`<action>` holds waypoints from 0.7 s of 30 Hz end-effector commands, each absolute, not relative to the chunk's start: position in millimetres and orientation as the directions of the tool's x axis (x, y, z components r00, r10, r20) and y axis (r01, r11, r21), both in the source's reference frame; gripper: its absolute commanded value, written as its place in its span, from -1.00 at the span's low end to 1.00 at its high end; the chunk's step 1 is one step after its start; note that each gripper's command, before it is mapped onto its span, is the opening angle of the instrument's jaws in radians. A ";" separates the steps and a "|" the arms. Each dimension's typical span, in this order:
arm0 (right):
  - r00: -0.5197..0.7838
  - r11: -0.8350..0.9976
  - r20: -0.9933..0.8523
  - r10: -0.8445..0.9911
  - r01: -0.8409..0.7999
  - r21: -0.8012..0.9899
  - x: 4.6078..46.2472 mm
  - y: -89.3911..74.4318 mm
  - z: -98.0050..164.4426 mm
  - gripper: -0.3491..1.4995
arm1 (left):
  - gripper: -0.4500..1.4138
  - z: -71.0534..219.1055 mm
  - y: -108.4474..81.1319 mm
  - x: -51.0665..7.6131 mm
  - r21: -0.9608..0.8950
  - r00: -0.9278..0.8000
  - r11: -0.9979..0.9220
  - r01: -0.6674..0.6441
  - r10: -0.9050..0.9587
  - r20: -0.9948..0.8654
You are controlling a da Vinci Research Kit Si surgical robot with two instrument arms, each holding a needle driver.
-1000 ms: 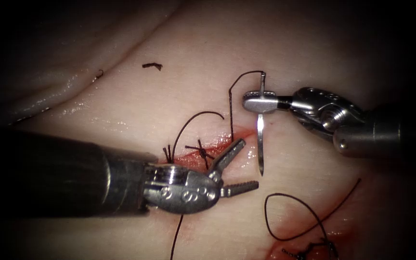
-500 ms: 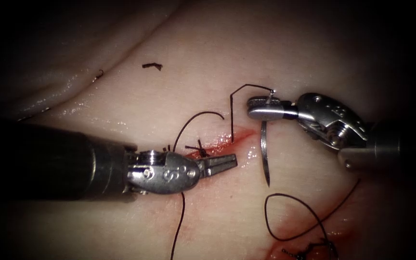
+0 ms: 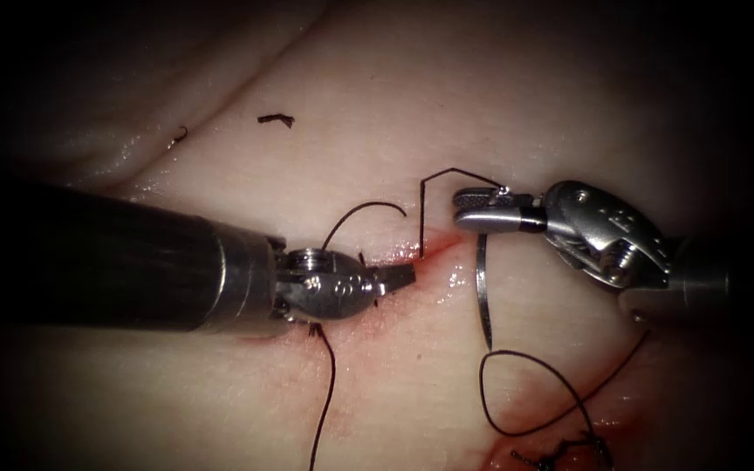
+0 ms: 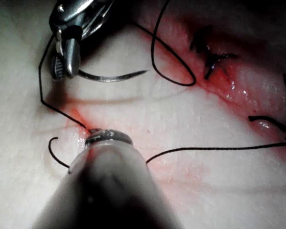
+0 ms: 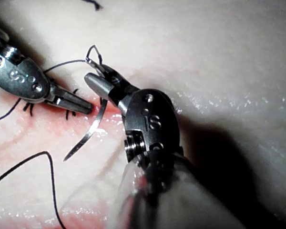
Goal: Wound Closure
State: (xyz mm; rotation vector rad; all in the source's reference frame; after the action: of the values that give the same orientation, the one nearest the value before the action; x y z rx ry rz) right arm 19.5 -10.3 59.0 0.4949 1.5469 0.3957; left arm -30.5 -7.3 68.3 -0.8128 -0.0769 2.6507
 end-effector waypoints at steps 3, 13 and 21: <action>-0.008 0.851 -0.853 0.522 0.070 0.520 20.4 -10.9 59.5 -1.00 | -1.00 69.3 -7.1 -30.9 -0.155 -0.772 -0.930 -0.335 0.365 -0.521; -0.018 0.869 -0.871 0.490 0.079 0.488 20.8 -11.7 59.2 -1.00 | -1.00 72.7 -7.3 -30.3 -0.177 -0.813 -0.931 -0.320 0.366 -0.453; -0.032 0.901 -0.903 0.429 0.094 0.424 21.1 -11.5 59.3 -1.00 | -1.00 73.6 -5.8 -29.8 -0.195 -0.827 -0.930 -0.313 0.367 -0.425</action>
State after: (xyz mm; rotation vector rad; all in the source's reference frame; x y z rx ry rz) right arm 20.3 -11.2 58.8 0.4155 1.5927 0.2810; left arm -29.3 -5.3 73.0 -0.6557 -0.1705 2.6997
